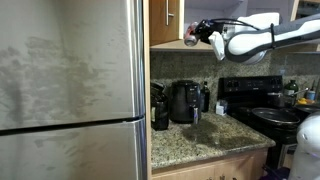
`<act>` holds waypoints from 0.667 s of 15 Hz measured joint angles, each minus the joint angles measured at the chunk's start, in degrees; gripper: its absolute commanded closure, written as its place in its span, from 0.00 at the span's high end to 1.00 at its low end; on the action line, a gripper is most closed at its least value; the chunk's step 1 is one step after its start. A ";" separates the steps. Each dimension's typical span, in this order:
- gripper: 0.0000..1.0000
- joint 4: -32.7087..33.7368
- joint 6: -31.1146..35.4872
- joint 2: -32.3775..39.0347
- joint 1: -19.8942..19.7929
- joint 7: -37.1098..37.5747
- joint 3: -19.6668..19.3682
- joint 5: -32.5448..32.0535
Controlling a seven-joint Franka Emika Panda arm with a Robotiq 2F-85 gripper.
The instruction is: Put the can in the cabinet, then close the right cabinet door, then move the salt bottle towards you
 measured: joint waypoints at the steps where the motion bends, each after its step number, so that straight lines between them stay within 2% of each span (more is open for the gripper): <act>1: 0.22 3.32 -0.06 0.63 -1.56 -0.04 -1.45 0.68; 3: 0.22 9.72 -0.28 2.61 -5.11 -0.04 -2.63 1.99; 4: 0.06 11.88 -0.33 3.79 -6.12 -0.04 -2.83 2.23; 8: 0.06 13.04 -0.31 5.78 -6.99 0.00 -2.70 2.58; 10: 0.06 15.84 -0.20 8.17 -11.71 1.99 -1.23 4.17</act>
